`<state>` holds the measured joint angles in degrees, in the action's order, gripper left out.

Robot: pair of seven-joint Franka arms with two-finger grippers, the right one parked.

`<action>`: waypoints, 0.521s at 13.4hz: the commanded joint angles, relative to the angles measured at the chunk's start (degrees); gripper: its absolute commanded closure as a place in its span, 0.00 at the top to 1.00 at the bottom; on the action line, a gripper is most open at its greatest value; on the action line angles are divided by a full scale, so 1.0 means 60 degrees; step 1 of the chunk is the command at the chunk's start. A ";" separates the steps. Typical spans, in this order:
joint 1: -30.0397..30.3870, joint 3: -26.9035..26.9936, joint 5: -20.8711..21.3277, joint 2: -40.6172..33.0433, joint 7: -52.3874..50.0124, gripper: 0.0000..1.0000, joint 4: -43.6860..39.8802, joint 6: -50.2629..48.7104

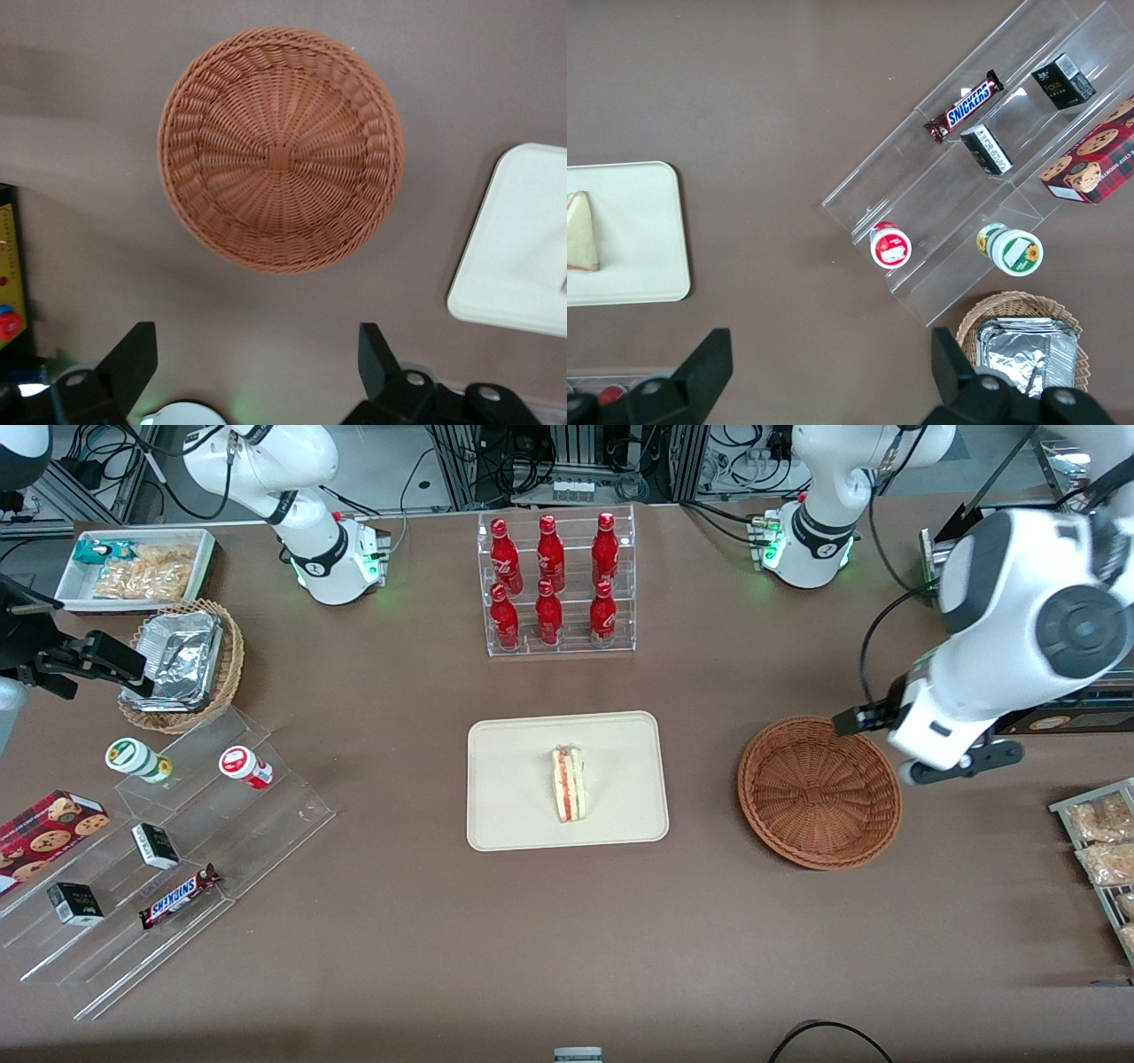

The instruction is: Place sandwich from basket to tray

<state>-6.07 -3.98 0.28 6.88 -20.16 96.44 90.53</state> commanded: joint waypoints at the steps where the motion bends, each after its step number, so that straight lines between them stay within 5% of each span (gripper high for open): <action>1: 0.0629 -0.0362 -0.0077 -0.0677 0.1041 1.00 0.0274 -0.0453; 7: 0.1216 -0.0319 0.0084 -0.1352 0.2669 1.00 -0.0062 -0.0792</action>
<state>-0.80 -5.03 0.39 0.30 -6.98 96.34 86.49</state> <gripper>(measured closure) 0.000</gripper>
